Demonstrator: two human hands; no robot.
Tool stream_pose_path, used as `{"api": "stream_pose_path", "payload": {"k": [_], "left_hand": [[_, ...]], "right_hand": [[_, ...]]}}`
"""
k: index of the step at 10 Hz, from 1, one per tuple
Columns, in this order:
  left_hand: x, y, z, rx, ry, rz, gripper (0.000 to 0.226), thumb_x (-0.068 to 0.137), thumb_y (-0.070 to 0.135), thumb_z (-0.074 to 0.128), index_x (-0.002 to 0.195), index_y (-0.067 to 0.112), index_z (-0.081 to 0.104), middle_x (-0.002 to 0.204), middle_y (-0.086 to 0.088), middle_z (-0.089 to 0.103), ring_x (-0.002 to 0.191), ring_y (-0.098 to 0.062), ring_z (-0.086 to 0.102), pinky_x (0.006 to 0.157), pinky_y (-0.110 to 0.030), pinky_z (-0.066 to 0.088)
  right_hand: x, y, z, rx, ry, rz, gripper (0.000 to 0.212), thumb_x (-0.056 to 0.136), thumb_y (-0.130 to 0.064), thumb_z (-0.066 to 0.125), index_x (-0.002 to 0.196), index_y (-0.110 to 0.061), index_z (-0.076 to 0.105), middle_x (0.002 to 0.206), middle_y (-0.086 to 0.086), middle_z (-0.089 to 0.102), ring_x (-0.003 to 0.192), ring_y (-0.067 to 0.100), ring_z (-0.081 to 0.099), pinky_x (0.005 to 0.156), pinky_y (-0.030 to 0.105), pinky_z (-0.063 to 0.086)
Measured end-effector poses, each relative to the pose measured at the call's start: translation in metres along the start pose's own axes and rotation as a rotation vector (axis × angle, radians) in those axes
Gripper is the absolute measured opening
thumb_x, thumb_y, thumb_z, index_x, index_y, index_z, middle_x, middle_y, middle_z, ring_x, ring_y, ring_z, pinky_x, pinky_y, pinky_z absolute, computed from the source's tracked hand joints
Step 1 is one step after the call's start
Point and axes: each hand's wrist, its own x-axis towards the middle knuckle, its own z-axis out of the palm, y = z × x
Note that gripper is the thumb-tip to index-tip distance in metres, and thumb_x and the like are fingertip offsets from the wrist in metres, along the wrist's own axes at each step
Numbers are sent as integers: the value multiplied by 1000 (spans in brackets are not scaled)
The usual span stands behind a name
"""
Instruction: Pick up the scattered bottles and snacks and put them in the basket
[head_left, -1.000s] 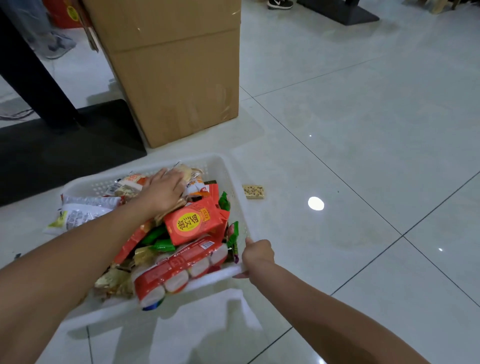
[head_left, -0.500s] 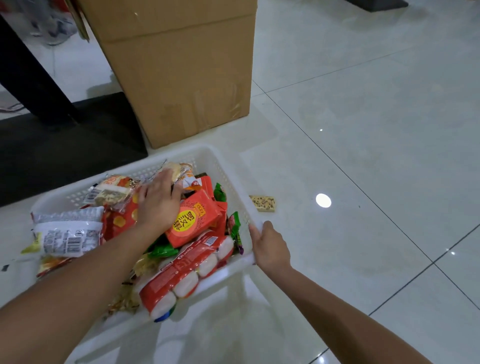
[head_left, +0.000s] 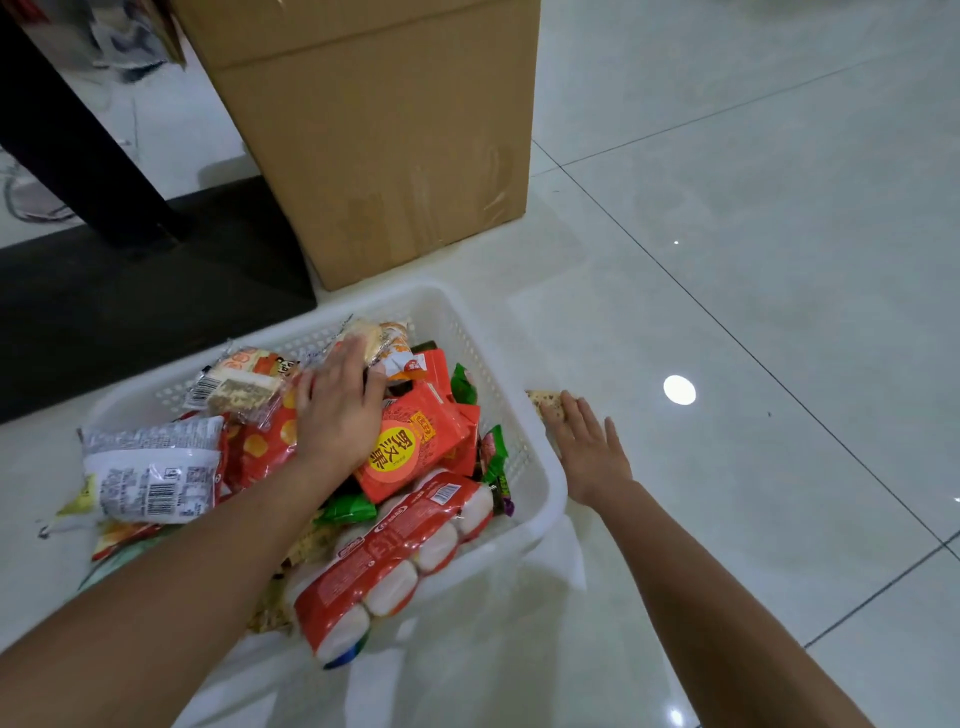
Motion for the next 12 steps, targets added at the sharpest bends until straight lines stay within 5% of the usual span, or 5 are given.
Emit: {"api": "stream_pose_path", "payload": {"k": [5, 7, 8, 10, 12], "left_hand": [[-6, 5, -5, 7, -79, -12, 57, 101, 46, 15, 152, 22, 10, 160, 3, 11, 146, -12, 8, 119, -38, -1], [-5, 6, -16, 64, -180, -1, 63, 98, 52, 13, 152, 20, 5, 160, 0, 5, 147, -16, 6, 119, -41, 1], [-8, 7, -34, 167, -237, 29, 69, 96, 56, 15, 152, 18, 5, 160, -4, 4, 147, -21, 5, 119, -41, 4], [-29, 7, -87, 205, -155, -22, 66, 98, 50, 17, 152, 16, -2, 160, -3, -8, 147, -20, -4, 119, -40, 2], [-31, 37, -168, 260, -79, 27, 66, 98, 49, 17, 152, 15, -1, 160, -2, -7, 147, -20, -5, 118, -39, 1]], "right_hand": [[-41, 16, 13, -93, 274, 174, 46, 86, -4, 42, 130, -16, 36, 122, 12, 39, 114, 31, 41, 108, 35, 30], [-61, 27, 3, 376, 273, 402, 34, 91, -18, 48, 122, -9, 36, 109, 16, 57, 98, 33, 55, 69, 34, 41], [-67, 11, -38, 761, 507, 429, 35, 88, -30, 55, 116, -14, 43, 105, 13, 63, 91, 33, 61, 72, 35, 46], [-89, -90, -104, 712, 436, -127, 58, 81, -45, 64, 129, -22, 44, 115, 7, 55, 102, 24, 57, 84, 41, 50], [-147, -114, -125, 505, 206, -183, 104, 67, -84, 0, 145, -23, 30, 147, 11, 35, 135, 29, 31, 110, 43, 30]]}}
